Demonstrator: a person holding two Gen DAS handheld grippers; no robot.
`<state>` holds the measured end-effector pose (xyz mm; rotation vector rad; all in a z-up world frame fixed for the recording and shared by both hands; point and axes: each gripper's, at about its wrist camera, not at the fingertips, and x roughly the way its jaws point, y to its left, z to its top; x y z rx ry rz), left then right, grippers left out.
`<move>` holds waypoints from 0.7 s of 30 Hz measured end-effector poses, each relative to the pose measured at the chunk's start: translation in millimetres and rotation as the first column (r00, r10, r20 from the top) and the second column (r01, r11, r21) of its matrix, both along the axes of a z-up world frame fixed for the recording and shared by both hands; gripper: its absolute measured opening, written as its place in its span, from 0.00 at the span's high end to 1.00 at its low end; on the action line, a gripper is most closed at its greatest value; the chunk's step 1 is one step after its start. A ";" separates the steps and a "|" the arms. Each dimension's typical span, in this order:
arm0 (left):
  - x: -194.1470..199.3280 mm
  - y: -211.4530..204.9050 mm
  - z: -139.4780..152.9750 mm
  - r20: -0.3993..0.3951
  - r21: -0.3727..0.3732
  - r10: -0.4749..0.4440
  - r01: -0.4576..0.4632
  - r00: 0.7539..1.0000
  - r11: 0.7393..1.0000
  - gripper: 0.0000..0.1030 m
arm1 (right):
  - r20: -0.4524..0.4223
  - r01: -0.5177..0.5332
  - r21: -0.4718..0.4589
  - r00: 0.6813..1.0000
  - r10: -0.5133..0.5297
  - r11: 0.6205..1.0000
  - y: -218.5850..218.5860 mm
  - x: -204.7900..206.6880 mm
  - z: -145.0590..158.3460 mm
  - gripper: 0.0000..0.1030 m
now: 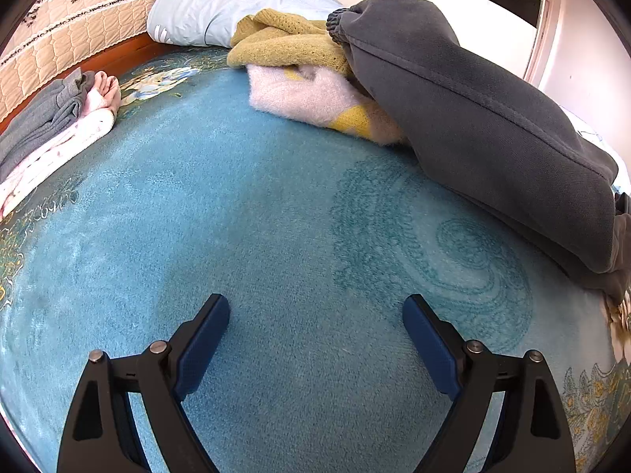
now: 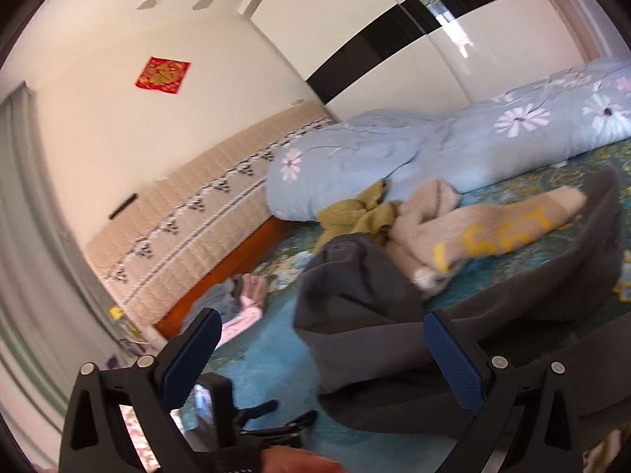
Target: Fold clothes
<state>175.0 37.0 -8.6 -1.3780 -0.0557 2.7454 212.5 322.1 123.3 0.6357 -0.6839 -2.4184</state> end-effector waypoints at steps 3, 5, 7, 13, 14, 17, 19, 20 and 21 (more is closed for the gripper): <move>-0.3 -0.1 0.0 0.000 0.000 0.000 0.000 1.000 1.000 0.12 | -0.018 -0.027 -0.024 0.999 0.027 0.999 -2.3 2.1 0.8 0.00; -0.6 -0.2 -0.3 0.000 0.000 0.000 0.000 1.000 1.000 0.12 | -0.032 -0.052 -0.057 0.998 0.050 0.997 -1.2 4.4 2.4 0.00; -0.5 0.0 -0.9 0.000 0.000 0.001 -0.001 1.000 1.000 0.12 | -0.041 -0.079 -0.083 0.996 0.076 0.993 -2.3 5.3 3.4 0.00; -0.8 0.2 -2.1 0.000 0.000 0.001 -0.001 1.000 1.000 0.12 | -0.071 -0.176 -0.154 0.983 0.167 0.972 -6.5 8.4 6.1 0.00; -0.7 0.2 -2.2 -0.001 0.000 0.001 -0.001 1.000 1.000 0.12 | -0.083 -0.201 -0.150 0.978 0.190 0.968 -8.0 10.2 7.1 0.00; -0.4 0.4 -2.0 -0.001 0.000 0.001 -0.001 1.000 1.000 0.12 | -0.103 -0.210 -0.116 0.975 0.198 0.971 -13.5 14.0 10.3 0.00; 0.2 0.6 -1.5 0.000 0.000 0.001 -0.001 1.000 1.000 0.12 | -0.121 -0.213 -0.141 0.973 0.196 0.967 -10.5 16.7 11.2 0.00; 0.5 0.6 -1.3 0.000 0.000 0.001 -0.001 1.000 1.000 0.12 | -0.131 -0.215 -0.152 0.972 0.196 0.965 -9.3 18.1 11.9 0.00; 0.7 0.7 -1.2 0.000 0.000 0.001 -0.001 1.000 1.000 0.12 | -0.146 -0.225 -0.141 0.968 0.205 0.964 -10.4 20.6 14.7 0.00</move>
